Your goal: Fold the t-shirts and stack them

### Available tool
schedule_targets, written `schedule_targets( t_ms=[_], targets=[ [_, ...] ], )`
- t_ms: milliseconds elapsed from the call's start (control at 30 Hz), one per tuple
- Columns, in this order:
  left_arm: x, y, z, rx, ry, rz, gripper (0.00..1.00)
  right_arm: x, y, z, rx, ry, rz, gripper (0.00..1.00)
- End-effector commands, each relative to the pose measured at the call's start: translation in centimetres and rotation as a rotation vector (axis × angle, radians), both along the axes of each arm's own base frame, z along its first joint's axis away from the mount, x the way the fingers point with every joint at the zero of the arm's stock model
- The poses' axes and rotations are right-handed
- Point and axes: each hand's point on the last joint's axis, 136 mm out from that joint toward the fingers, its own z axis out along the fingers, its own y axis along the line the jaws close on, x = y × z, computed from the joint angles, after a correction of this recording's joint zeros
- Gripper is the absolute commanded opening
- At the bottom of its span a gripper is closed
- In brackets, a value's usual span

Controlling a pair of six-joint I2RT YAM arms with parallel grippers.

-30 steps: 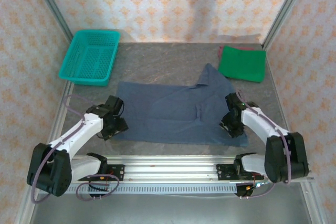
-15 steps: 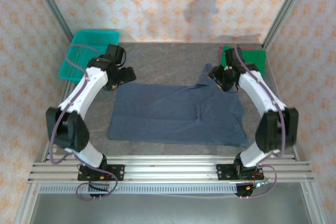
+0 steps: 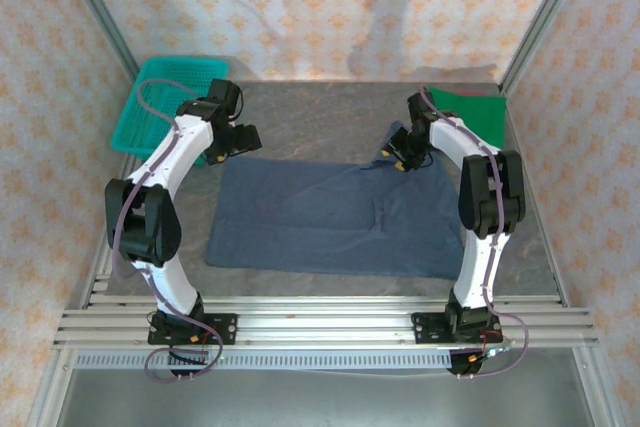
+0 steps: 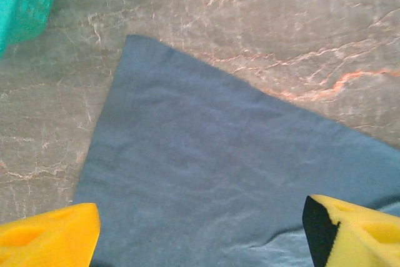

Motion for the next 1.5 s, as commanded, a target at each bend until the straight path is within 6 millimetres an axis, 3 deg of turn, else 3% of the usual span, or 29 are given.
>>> schedule_targets(
  t_ms=[0, 233, 567, 800, 1033, 1200, 1333, 1467],
  targets=[
    [0.0, 0.4, 2.0, 0.011, -0.073, -0.013, 0.85, 0.8, -0.6, -1.7, 0.003, 0.02, -0.045, 0.43],
    [-0.5, 1.2, 1.4, 0.033, -0.057, 0.008, 0.85, 1.6, -0.6, -2.6, 0.006, 0.035, -0.062, 0.42],
    [-0.6, 2.8, -1.3, 0.083, -0.01, 0.04, 0.85, 3.0, -0.8, -3.2, 0.005, 0.02, -0.098, 0.37],
    [-0.8, 2.9, -2.8, 0.093, 0.021, 0.041, 0.84, 4.5, -1.0, -2.5, -0.01, 0.001, -0.103, 0.24],
    [-1.3, 3.0, -3.7, 0.097, 0.04, 0.037, 0.84, 6.0, -0.2, -1.8, 0.019, -0.026, -0.08, 0.0],
    [-1.8, 3.3, -4.5, 0.109, 0.067, 0.052, 0.83, 7.8, 1.7, -1.1, 0.075, -0.068, -0.042, 0.0],
    [-2.3, 3.4, -5.4, 0.109, 0.096, 0.075, 0.83, 10.0, 4.8, 0.3, 0.177, -0.146, 0.014, 0.0],
    [-2.5, 3.3, -6.1, 0.1, 0.112, 0.086, 0.83, 11.1, 7.2, 2.1, 0.265, -0.202, 0.095, 0.24]
  ],
)
